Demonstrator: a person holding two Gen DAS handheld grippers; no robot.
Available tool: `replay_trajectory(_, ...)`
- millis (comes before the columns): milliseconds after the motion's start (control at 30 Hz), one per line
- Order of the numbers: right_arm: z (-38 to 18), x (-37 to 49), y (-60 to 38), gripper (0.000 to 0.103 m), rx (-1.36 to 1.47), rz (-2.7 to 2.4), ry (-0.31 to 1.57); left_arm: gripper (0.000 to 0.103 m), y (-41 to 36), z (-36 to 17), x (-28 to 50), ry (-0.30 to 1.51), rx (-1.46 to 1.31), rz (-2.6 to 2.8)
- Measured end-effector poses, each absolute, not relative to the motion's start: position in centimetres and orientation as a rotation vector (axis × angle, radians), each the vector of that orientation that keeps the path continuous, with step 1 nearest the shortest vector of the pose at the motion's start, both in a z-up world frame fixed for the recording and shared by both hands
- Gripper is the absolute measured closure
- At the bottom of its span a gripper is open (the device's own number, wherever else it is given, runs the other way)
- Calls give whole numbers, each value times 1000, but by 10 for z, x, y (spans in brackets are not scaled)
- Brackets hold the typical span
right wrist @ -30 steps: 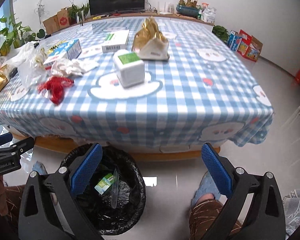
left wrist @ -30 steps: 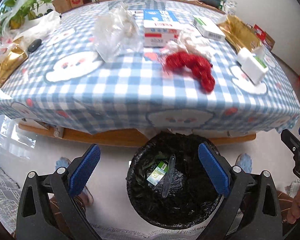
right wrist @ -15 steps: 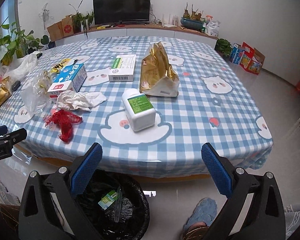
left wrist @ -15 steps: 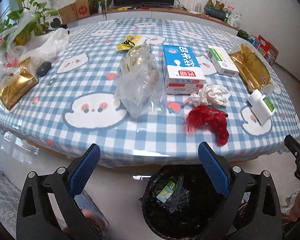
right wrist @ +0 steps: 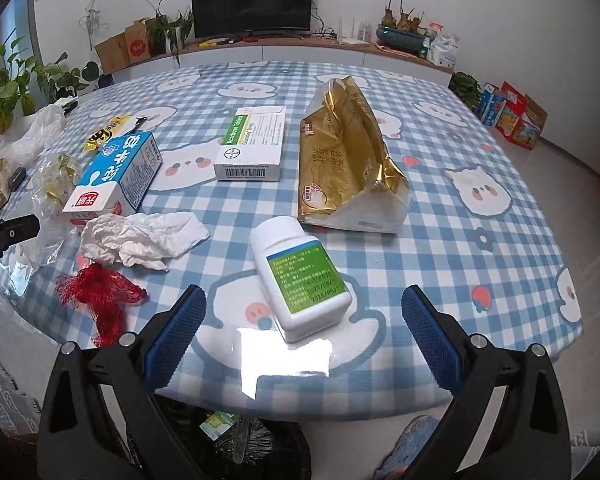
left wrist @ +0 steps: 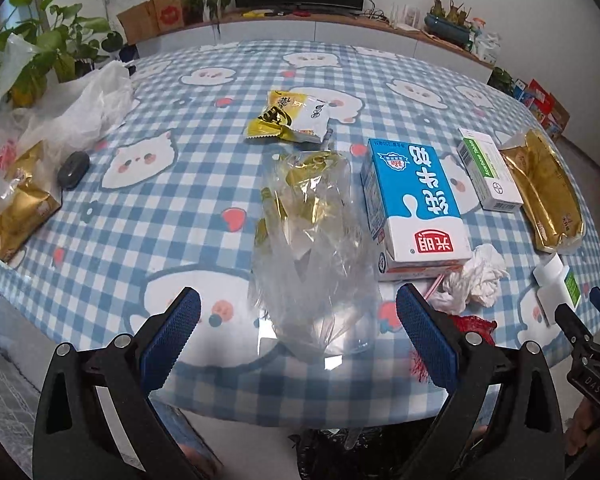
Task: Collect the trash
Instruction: 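Grasp the clear plastic bag with the left tool while the right tool grasps the white pill bottle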
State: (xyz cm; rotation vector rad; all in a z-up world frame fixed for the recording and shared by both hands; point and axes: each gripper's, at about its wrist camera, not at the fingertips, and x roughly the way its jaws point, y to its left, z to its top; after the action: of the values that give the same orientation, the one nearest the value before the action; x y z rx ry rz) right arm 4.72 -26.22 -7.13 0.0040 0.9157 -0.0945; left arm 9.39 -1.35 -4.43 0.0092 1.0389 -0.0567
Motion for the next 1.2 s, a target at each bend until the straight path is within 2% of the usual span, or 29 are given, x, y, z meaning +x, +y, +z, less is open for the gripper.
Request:
replay_trajectory(133,-73,54,-257,12,-4,-83,928,9,-15,-45,107,1042,10,-66)
replay_trajectory(333,-83,63,-255,22,20,-73,961,12,-11,-52,123,1070,-15,-73)
replay_trajectory(633,-89,67,-253,41,24,-73,980,38,-10,-60,132,1100,-33,-96)
replay_trajectory(867,-96,69,-254,62,16,-79,1006,56,-10,-62,131,1110,-34,-108)
replay_trajectory(1000,-95,69,-255,63,20,-77,1004,66,-12,-63,130,1109,-26,-108)
replay_trajectory(1200,-95,69,-256,64,31,-77,1005,72,-9,-59,129,1106,-39,-107)
